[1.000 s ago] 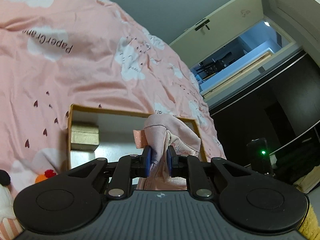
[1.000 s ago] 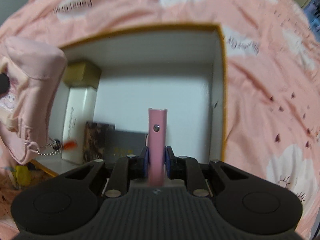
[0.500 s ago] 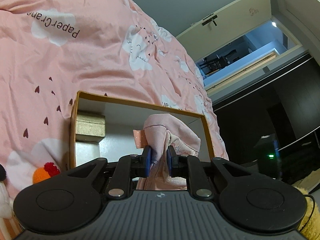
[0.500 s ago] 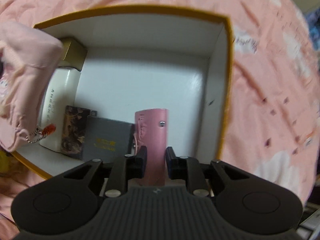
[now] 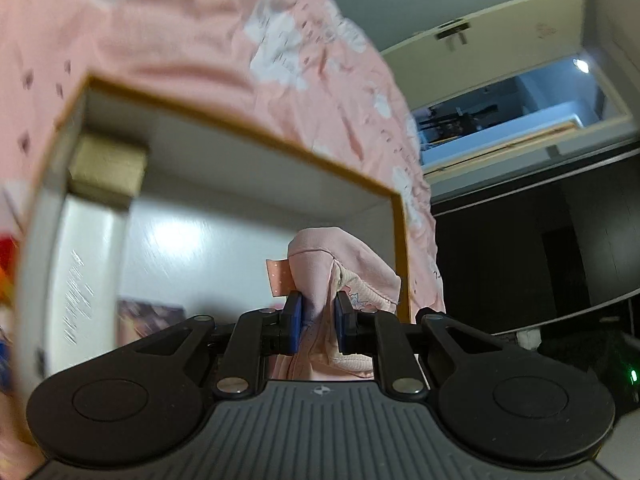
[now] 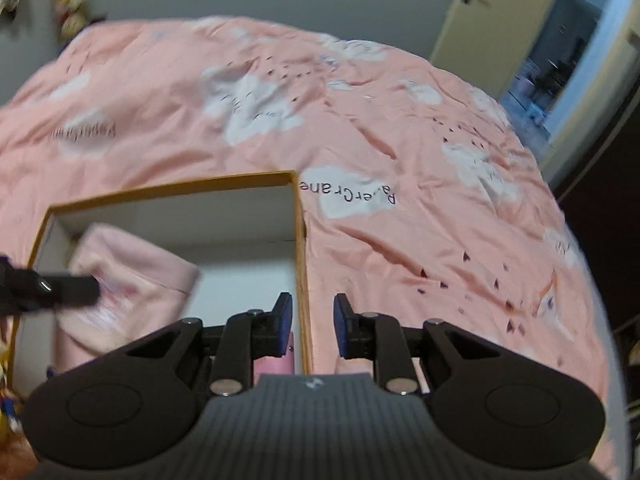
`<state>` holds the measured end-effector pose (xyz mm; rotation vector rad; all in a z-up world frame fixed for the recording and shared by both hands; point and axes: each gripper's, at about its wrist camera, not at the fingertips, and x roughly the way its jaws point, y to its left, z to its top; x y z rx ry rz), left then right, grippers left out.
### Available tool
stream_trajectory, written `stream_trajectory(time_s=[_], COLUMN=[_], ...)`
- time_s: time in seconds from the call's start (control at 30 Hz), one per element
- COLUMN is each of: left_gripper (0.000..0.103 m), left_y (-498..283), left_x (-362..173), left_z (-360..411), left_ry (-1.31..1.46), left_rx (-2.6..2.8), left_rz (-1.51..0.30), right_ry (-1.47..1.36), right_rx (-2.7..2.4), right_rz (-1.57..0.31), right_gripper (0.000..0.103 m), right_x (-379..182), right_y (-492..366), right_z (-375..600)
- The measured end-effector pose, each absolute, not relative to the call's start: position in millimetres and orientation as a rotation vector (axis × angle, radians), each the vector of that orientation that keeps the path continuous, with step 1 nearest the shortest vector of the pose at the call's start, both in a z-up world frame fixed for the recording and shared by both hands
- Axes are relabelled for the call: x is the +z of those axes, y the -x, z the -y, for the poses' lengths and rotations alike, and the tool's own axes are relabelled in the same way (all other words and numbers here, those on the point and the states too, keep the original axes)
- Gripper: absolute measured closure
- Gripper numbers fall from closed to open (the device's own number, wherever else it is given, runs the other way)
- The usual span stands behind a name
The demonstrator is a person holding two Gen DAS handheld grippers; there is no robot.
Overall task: Organize objects
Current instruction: 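Lower the pouch and card holder into the orange box and open both grippers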
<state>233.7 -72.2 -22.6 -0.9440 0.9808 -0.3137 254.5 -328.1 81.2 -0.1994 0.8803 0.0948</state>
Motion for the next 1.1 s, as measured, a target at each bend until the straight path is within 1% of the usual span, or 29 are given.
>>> stream_trajectory(time_s=[0.1, 0.17, 0.33, 0.37, 0.4, 0.43, 0.47, 0.6, 0.67, 0.83, 1.1], left_gripper=[0.085, 0.085, 0.085, 0.084, 0.084, 0.084, 0.084, 0.084, 0.084, 0.083, 0.084], left_y=[-239.9, -244.1, -252.4, -253.3, -253.7, -254.1, -254.6, -257.4, -260.7, -267.9, -285.3], left_x=[-35.3, -42.4, -63.2, -66.1, -69.3, -72.8, -74.6, -75.8, -75.8, -83.9, -84.7], left_z=[86.7, 94.8, 110.8, 114.0, 116.4, 117.9, 118.8, 125.0, 130.2, 142.5, 173.5], left_ry=[0.992, 1.005, 1.042, 1.025, 1.014, 1.009, 1.000, 0.945, 0.904, 0.821, 0.642], left_rx=[-0.282, -0.266, -0.244, -0.240, -0.235, -0.229, -0.231, -0.230, -0.222, -0.187, -0.163], left_rz=[-0.990, -0.982, -1.040, -1.050, -1.065, -1.075, -1.079, -1.102, -1.119, -1.176, -1.231], right_ry=[0.099, 0.051, 0.013, 0.014, 0.013, 0.005, -0.005, -0.016, -0.076, -0.342, -0.345], right_rx=[0.083, 0.086, 0.116, 0.120, 0.124, 0.131, 0.135, 0.126, 0.127, 0.135, 0.104], right_rz=[-0.852, -0.843, -0.880, -0.891, -0.904, -0.915, -0.929, -0.947, -0.976, -1.057, -1.110], right_gripper=[0.078, 0.078, 0.078, 0.080, 0.087, 0.088, 0.092, 0.095, 0.094, 0.092, 0.091], right_x=[75.4, 71.3, 56.5, 53.7, 50.6, 47.5, 44.0, 33.0, 25.0, -2.2, -35.9], right_y=[-252.6, -248.9, -252.5, -252.6, -252.3, -252.7, -252.1, -251.7, -257.2, -269.7, -269.3], right_z=[340.9, 347.8, 351.8, 352.8, 354.1, 355.5, 357.5, 365.4, 378.1, 426.8, 429.2])
